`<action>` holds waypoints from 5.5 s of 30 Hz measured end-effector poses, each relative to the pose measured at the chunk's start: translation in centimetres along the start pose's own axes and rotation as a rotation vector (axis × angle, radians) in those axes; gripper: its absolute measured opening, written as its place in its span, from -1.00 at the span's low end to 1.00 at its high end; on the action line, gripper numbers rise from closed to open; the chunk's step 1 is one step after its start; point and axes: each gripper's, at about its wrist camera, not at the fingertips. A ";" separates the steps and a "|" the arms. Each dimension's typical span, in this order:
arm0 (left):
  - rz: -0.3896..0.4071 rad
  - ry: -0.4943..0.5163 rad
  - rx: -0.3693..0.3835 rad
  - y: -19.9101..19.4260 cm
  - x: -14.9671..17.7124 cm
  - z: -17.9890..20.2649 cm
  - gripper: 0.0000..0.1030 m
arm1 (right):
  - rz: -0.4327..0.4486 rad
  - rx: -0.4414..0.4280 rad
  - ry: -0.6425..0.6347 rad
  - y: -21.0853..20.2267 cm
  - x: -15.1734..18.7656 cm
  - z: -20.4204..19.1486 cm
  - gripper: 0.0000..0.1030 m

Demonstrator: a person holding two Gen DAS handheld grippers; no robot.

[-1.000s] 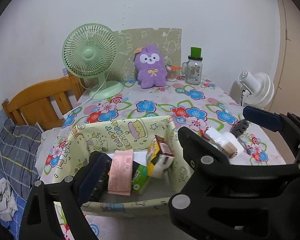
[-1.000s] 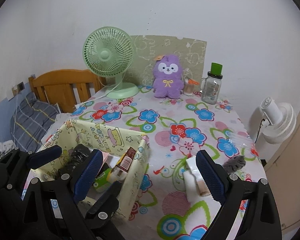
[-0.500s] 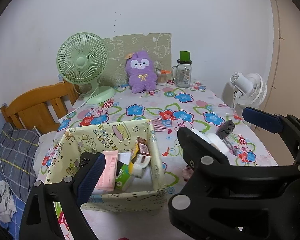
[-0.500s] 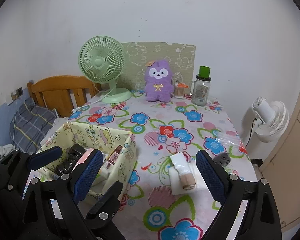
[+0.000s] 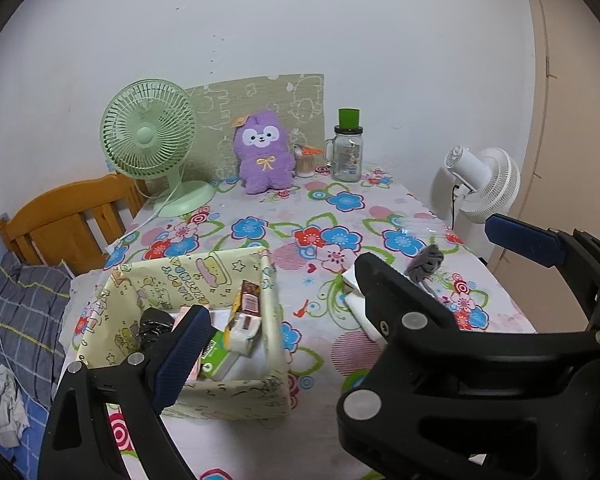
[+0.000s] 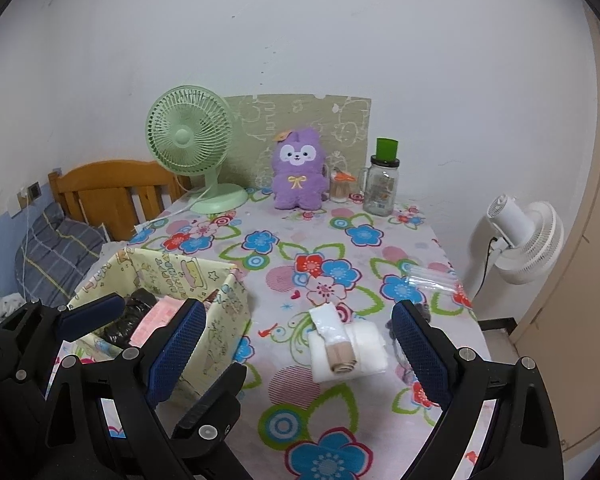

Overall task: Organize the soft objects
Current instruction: 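Withdraw both tools from the box toward the white towel and grey cloth, then grasp the white towel roll with the left tool while the right tool grasps the grey cloth, then lift the white towel roll with the left tool while the right tool carries the grey cloth toward the box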

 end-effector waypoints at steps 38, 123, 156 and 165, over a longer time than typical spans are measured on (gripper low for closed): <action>-0.030 0.069 0.034 3.5 0.2 7.7 0.87 | -0.016 0.021 0.016 1.4 2.8 7.9 0.86; -0.173 -0.027 0.072 16.1 -3.2 6.3 -0.58 | -0.235 0.075 0.179 16.5 1.2 13.1 -0.16; -0.057 -0.019 0.057 8.8 -0.6 5.4 -0.58 | -0.125 0.072 0.145 8.4 2.5 9.6 -0.16; -0.031 -0.016 0.063 6.7 0.3 4.9 -0.58 | -0.096 0.078 0.135 6.3 3.1 8.5 -0.16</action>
Point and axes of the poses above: each gripper's, at about its wrist camera, not at the fingertips, and y roughly the way its jaws point, z to its right, x to its underside, and after that the axes turned 10 degrees about -z, right-handed
